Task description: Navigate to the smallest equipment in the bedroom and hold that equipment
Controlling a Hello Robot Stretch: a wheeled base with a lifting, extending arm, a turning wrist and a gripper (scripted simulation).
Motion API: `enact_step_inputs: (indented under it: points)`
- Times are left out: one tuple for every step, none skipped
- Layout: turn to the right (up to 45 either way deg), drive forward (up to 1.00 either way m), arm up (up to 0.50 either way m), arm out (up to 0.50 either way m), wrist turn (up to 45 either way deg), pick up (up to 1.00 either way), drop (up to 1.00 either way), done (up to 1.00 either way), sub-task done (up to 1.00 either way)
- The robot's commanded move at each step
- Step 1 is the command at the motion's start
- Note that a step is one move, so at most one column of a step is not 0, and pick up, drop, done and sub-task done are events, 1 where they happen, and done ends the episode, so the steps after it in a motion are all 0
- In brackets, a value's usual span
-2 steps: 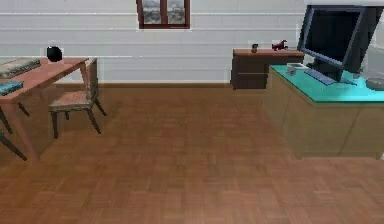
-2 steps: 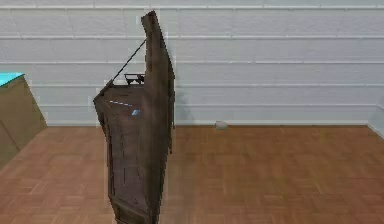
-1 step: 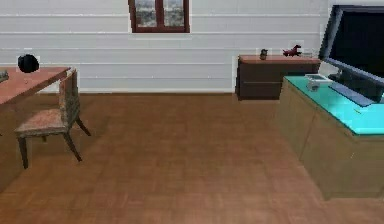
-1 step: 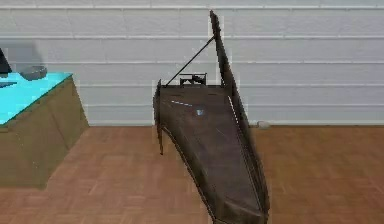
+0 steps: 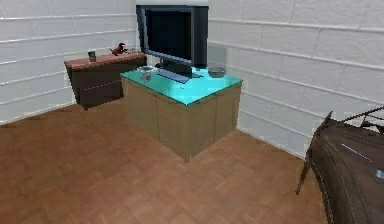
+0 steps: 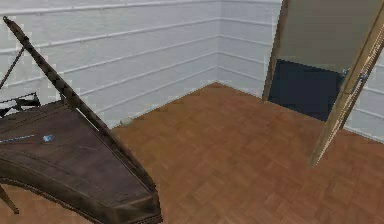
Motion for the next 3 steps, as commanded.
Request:
enact_step_inputs:
  points:
    - [3.0, 0.00, 0.00, 0.00, 0.0, 0.00, 0.00, 0.00, 0.00]
    - [0.0, 0.95, 0.00, 0.00, 0.0, 0.00, 0.00, 0.00, 0.00]
    - [-45.0, 0.00, 0.00, 0.00, 0.0, 0.00, 0.00, 0.00, 0.00]
